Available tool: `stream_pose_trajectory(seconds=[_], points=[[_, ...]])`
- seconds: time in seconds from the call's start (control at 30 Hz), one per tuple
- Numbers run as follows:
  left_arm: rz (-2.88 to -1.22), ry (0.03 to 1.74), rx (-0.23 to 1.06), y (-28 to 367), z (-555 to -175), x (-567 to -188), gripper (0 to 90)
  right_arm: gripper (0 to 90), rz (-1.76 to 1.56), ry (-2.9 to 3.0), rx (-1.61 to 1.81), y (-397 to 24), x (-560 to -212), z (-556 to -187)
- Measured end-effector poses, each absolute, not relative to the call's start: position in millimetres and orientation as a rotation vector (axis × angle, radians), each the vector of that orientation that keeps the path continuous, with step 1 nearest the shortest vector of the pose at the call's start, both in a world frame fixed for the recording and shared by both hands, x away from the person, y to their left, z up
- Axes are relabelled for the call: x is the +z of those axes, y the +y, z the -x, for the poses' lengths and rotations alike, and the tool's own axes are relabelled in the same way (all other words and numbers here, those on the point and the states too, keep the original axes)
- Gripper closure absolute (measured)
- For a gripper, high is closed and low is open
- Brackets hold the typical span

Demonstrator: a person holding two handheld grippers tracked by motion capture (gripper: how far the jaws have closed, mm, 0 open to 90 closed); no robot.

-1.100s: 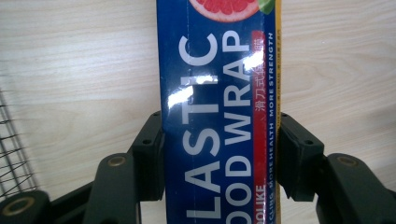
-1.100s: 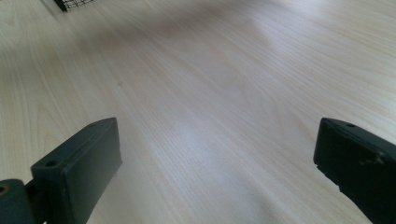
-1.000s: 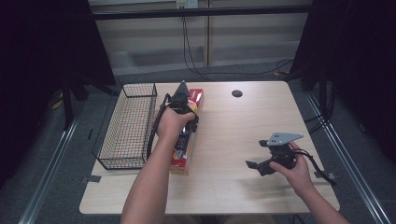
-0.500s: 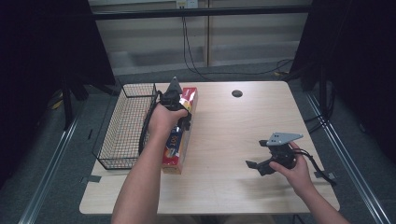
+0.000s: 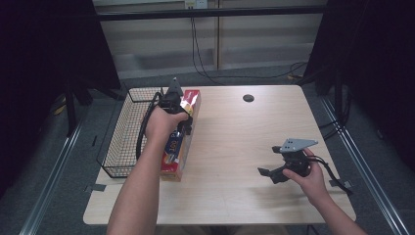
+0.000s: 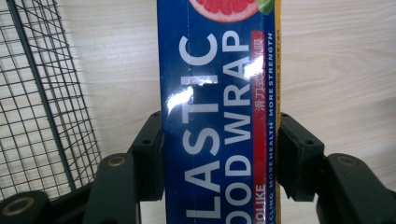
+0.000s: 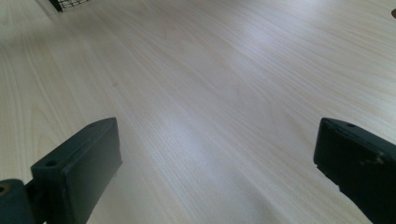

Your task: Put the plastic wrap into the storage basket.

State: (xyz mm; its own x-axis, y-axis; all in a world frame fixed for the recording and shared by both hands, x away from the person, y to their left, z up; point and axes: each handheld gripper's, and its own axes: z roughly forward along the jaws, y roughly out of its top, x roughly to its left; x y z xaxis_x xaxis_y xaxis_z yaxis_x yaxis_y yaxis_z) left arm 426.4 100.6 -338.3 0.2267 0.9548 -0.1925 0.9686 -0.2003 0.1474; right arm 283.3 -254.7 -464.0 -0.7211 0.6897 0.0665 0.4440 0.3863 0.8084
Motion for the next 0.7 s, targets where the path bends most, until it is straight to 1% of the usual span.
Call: stream_pose_trajectory(seconds=[0.4,0.7], points=[[-2.262,1.819,-0.057,116,-424,-325,44.4,0.4,-1.001,2.365,1.253,-255,-463,-283],[-2.247,1.836,-0.066,126,-423,-320,44.3,0.4,-1.002,2.369,1.245,-255,-463,-282]])
